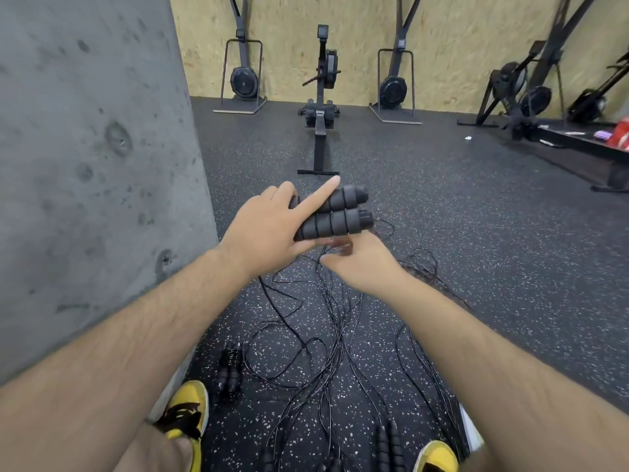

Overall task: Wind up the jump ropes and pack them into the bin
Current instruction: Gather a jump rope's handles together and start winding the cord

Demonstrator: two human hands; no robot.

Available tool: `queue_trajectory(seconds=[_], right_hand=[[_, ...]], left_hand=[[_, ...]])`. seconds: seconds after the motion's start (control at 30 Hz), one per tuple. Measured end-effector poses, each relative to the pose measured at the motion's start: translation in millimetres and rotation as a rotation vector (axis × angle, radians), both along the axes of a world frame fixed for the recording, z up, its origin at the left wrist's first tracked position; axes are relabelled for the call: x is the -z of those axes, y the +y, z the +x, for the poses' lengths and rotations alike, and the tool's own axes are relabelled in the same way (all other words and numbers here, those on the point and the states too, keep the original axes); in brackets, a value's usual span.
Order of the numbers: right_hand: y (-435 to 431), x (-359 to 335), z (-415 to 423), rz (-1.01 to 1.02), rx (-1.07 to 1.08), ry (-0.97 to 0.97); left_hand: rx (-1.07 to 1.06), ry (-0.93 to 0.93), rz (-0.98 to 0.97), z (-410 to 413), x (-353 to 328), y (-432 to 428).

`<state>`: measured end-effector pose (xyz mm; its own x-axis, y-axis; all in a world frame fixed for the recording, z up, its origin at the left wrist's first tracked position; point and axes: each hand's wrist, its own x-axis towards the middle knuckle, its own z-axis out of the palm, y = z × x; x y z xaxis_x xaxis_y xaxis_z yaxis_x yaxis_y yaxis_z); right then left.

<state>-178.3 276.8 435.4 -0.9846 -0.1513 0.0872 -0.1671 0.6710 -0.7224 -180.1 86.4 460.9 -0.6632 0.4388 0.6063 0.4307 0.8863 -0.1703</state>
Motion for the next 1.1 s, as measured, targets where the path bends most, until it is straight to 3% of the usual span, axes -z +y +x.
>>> queue_trajectory(seconds=[0.1,0.2,0.37,0.53,0.73,0.83,0.9,0.93,1.03,1.1], right_hand=[[-35,10,-1,-0.052,-0.172,-0.141],[-76,12,7,-0.189,-0.327,-0.135],[-123,6,18,0.028,-0.415,0.064],[-113,2,8,-0.127,-0.393,-0.108],[-54,-21,-16,-0.052,-0.298,-0.015],[-41,-28,-23,-0.478,-0.199,-0.350],[-35,-28,-23,-0.620,-0.227,-0.432],[-33,-29,-20,-0.613,-0.240,-0.425],[-29,-34,-3,-0.143,-0.161,-0.147],[-26,-32,2,0.026,-0.153,0.028]], left_hand=[[0.000,0.014,0.018,2,-1,-5],[0.018,0.019,0.058,5,-2,-14],[0.019,-0.025,0.142,12,-6,-31],[-0.016,-0.044,0.151,15,-8,-58],[0.009,-0.026,-0.090,11,-10,-83],[-0.037,-0.009,-0.183,8,-6,-84],[-0.068,-0.005,-0.232,5,-2,-81],[-0.073,-0.004,-0.241,4,0,-79],[-0.058,0.006,-0.222,2,2,-68],[-0.044,0.002,-0.186,2,2,-60]])
